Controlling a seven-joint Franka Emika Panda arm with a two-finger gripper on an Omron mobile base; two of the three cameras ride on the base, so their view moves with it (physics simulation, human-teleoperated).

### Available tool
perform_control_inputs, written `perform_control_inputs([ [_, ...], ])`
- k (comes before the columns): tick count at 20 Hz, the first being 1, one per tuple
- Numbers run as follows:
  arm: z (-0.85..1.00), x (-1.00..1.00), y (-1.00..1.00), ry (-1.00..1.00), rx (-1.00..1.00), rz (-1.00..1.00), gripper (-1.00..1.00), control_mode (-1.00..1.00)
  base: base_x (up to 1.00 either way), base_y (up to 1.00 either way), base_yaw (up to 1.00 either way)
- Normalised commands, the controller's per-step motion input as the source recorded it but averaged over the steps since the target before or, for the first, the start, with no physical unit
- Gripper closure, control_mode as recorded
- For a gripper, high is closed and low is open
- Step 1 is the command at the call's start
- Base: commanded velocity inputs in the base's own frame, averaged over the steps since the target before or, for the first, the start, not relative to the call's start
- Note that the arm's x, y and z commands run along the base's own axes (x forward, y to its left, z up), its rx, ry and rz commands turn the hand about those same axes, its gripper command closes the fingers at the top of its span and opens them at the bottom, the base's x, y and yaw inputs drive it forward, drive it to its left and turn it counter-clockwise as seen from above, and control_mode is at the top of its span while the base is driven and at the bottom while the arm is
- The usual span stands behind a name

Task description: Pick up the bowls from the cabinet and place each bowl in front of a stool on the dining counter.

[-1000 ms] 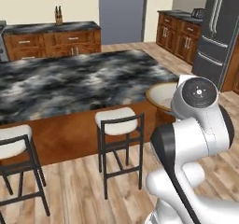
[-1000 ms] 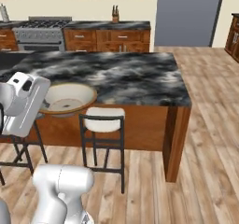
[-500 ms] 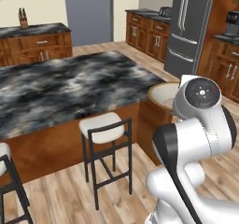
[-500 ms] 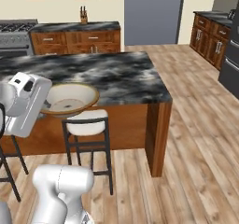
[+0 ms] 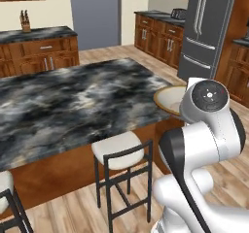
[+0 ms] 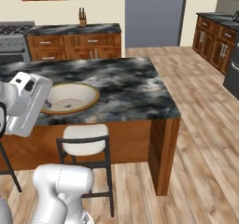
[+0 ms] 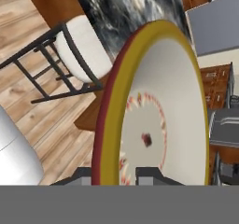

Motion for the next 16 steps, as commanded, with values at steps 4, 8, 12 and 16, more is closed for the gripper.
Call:
perform_control_inputs([
  [4, 0.00, 0.00, 0.00, 0.00, 0.00, 0.00, 1.00, 1.00, 0.55, 0.40, 0.00],
  [8, 0.00, 0.00, 0.00, 0.00, 0.00, 0.00, 1.00, 1.00, 0.49, 0.45, 0.00],
  [12, 0.00, 0.00, 0.00, 0.00, 0.00, 0.00, 1.00, 1.00, 0.46, 0.51, 0.00],
  [16, 0.00, 0.00, 0.00, 0.00, 0.00, 0.00, 1.00, 1.00, 0.21, 0.43, 0.00],
])
